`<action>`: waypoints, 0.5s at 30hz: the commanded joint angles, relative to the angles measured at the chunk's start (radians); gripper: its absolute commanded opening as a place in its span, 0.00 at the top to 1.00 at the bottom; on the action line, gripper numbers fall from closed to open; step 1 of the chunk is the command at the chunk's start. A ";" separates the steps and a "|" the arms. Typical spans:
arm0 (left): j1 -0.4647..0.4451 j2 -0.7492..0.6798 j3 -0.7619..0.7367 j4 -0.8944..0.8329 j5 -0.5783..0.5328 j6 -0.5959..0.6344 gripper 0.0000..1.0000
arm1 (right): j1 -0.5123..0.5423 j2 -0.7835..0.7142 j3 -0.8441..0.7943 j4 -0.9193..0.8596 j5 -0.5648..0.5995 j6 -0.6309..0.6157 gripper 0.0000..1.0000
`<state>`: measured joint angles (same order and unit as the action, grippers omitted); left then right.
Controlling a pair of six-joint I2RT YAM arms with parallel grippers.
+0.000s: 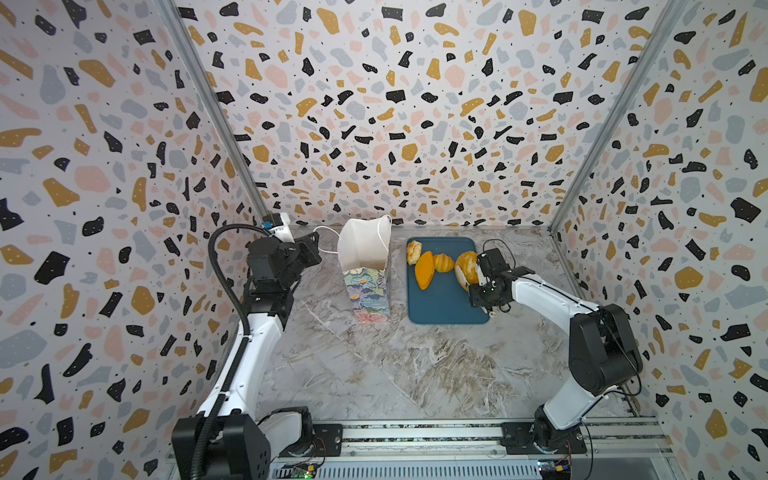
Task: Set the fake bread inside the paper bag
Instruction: 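Lower the tongs and close them around the sugar-crusted bun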
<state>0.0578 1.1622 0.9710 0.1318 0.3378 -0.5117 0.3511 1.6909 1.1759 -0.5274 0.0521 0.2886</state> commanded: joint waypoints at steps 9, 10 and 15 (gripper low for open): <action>-0.003 -0.011 -0.005 0.032 -0.001 0.015 1.00 | -0.006 0.037 0.097 -0.028 0.011 -0.032 0.43; -0.003 -0.012 -0.005 0.032 -0.001 0.015 1.00 | -0.007 0.041 0.101 -0.028 0.011 -0.034 0.43; -0.003 -0.011 -0.006 0.031 -0.002 0.016 1.00 | -0.007 0.053 0.114 -0.033 0.009 -0.034 0.51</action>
<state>0.0578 1.1622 0.9710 0.1318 0.3374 -0.5114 0.3477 1.7466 1.2469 -0.5541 0.0555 0.2626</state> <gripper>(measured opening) 0.046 0.507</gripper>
